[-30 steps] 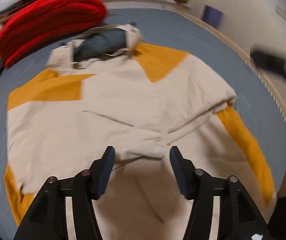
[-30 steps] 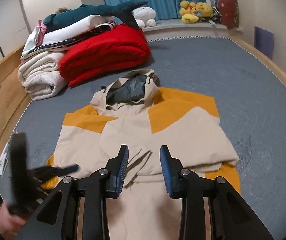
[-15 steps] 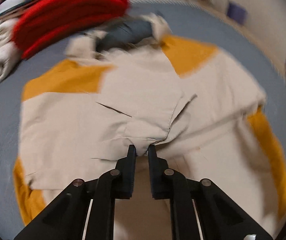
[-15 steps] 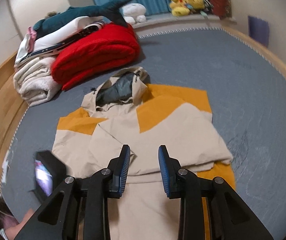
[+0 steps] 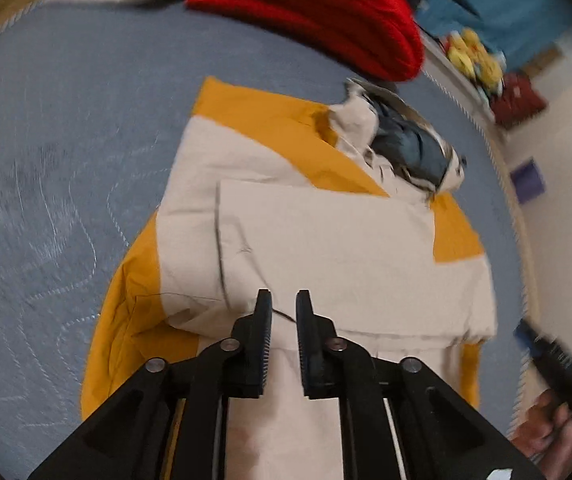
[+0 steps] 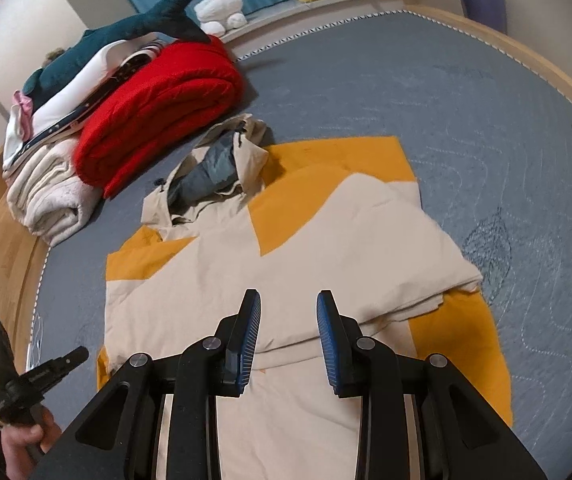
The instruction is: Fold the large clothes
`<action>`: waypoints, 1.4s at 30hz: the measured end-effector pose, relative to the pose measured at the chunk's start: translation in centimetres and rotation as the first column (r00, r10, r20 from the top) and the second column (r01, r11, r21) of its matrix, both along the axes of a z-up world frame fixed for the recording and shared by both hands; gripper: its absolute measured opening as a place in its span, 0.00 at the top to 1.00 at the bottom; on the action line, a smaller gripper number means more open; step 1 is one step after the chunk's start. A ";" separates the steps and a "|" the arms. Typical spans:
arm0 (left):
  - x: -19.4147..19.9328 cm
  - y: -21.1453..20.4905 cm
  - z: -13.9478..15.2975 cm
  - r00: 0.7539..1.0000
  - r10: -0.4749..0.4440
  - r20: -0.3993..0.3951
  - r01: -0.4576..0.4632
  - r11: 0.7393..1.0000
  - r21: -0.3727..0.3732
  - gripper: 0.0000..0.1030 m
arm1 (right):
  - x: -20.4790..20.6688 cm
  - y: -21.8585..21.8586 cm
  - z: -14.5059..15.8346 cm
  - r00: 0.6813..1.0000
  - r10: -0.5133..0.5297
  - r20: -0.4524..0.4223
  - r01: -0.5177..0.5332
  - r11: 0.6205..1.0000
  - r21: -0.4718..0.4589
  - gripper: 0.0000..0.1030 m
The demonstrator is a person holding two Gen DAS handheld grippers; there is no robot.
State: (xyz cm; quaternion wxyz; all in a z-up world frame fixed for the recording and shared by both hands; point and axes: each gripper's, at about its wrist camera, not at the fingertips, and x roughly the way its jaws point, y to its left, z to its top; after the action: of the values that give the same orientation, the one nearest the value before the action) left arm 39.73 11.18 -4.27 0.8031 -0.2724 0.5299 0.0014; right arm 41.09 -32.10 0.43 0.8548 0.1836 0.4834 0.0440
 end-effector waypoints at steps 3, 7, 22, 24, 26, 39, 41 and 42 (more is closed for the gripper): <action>0.0 1.9 -1.8 0.998 0.051 -0.042 -0.056 0.989 -0.139 0.76 | 0.3 0.0 -0.5 1.000 -0.013 -0.015 0.013 1.000 0.015 0.70; 1.0 2.1 -5.4 0.992 0.045 -0.122 -0.074 0.967 -0.243 0.72 | 0.6 0.1 -0.8 1.000 -0.018 -0.023 0.019 0.999 0.029 0.70; 1.5 2.1 -2.8 0.998 0.052 -0.020 -0.052 0.998 -0.017 1.00 | 2.2 -4.3 -1.8 0.990 -0.126 -0.055 0.130 0.989 0.075 0.70; 0.9 2.9 -0.8 0.996 0.086 0.017 -0.087 0.995 0.049 1.00 | 2.5 -4.8 -2.3 0.987 -0.141 -0.072 0.148 0.984 0.102 0.70; 0.4 3.6 0.0 0.992 0.119 0.031 -0.122 0.985 0.124 0.99 | 2.6 -5.1 -3.1 0.984 -0.145 -0.100 0.159 0.977 0.146 0.70; 1.9 1.5 -1.9 1.000 0.005 -0.021 -0.001 0.981 0.192 0.94 | 2.4 -10.1 -12.7 0.828 -0.349 -0.439 0.441 0.889 0.125 0.71; 2.2 1.5 -3.0 0.999 0.001 -0.045 0.008 0.983 0.184 0.94 | 2.2 -9.7 -11.2 0.830 -0.378 -0.410 0.446 0.891 0.081 0.71; 2.4 1.4 -3.2 0.999 -0.002 -0.052 0.012 0.982 0.190 0.94 | 2.3 -9.1 -9.8 0.856 -0.367 -0.364 0.422 0.903 0.082 0.71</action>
State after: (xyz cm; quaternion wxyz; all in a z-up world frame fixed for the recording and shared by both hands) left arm 42.09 12.57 -7.50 0.8114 -0.1924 0.5490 0.0565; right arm 43.44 -41.20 -9.34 0.7315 0.3513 0.5705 -0.1265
